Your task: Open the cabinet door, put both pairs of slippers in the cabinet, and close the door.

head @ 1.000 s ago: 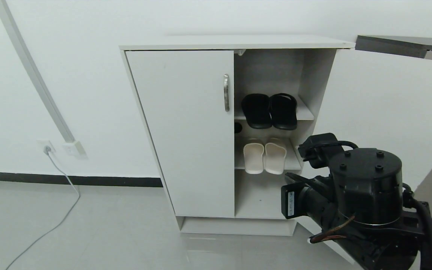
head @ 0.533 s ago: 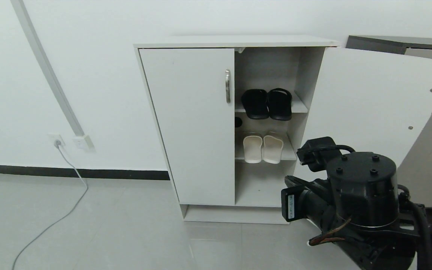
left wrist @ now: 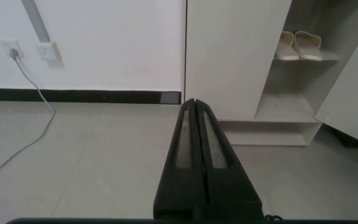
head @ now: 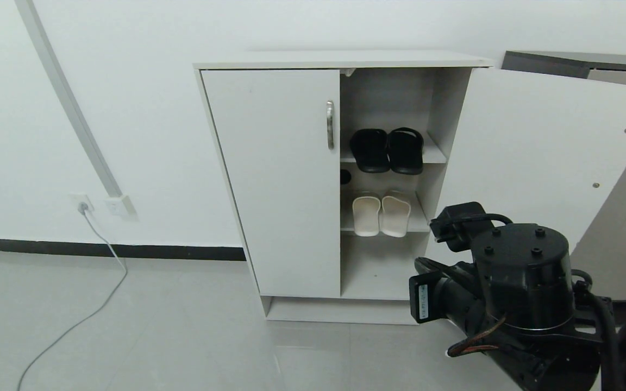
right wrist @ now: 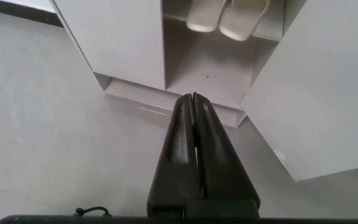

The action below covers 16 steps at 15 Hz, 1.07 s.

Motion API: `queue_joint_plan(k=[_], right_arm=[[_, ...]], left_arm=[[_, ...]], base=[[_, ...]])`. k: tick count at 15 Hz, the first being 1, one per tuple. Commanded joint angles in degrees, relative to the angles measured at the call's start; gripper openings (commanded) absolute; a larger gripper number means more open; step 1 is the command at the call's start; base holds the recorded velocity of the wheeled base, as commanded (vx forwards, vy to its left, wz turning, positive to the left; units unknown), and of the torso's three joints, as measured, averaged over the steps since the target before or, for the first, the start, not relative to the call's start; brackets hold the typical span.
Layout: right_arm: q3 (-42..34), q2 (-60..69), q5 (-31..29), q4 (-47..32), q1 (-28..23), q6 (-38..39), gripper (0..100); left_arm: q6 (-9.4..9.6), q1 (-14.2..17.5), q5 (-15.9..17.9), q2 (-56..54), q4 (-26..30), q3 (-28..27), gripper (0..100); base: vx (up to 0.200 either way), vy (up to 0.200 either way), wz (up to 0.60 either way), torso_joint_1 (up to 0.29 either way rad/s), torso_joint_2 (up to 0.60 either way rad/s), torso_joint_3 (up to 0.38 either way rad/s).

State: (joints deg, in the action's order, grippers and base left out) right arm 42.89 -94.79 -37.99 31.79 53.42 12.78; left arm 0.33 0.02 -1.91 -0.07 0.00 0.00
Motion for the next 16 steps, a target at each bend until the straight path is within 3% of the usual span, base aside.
queue_joint_plan(k=[1, 12, 16], right_arm=[[-0.26, -0.13, 0.11, 0.02, 0.02, 0.06, 0], [-0.87, -0.83, -0.33, 0.02, 0.02, 0.14, 0], [-1.05, -0.22, -0.51, 0.11, -0.07, 0.14, 0]], left_arm=[[-0.07, -0.02, -0.02, 0.07, 0.0, 0.0, 0], [0.02, 0.06, -0.11, 0.07, 0.0, 0.0, 0], [0.02, 0.06, -0.11, 0.07, 0.0, 0.0, 0]], base=[[0.0, 0.0, 0.0, 0.0, 0.0, 0.0], [0.0, 0.0, 0.0, 0.0, 0.0, 0.0], [0.0, 0.0, 0.0, 0.013, -0.16, -0.264]])
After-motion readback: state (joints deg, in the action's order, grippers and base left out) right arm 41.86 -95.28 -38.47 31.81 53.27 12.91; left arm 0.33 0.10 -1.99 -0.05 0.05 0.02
